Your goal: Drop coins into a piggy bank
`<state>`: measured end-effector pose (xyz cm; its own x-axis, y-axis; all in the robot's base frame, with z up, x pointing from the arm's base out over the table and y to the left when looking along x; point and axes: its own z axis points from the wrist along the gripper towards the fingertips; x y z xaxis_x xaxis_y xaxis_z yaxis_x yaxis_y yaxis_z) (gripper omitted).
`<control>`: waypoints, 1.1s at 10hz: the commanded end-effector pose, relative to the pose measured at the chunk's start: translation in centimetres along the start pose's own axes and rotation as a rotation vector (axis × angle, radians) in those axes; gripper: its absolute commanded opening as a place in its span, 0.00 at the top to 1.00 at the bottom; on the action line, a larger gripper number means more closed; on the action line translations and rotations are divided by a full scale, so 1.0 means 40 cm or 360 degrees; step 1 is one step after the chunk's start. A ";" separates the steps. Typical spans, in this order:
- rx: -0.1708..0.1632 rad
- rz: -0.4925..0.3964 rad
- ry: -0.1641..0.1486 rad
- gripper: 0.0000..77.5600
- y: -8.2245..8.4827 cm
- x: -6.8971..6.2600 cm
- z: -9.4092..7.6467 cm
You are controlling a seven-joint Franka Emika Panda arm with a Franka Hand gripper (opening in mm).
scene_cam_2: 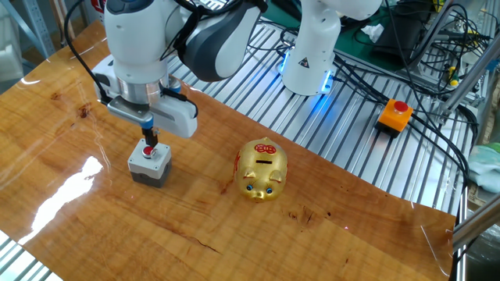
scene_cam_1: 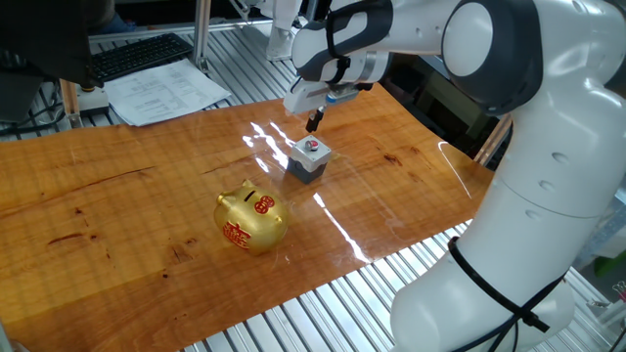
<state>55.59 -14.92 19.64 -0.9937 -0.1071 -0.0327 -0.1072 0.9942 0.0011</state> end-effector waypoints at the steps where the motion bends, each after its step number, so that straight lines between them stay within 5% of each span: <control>1: 0.0008 0.0112 0.0005 1.00 -0.003 -0.006 -0.009; 11: 0.0021 0.0074 0.0006 1.00 -0.022 -0.028 0.038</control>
<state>56.19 -14.99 18.91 -0.9988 -0.0434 -0.0238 -0.0432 0.9990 -0.0095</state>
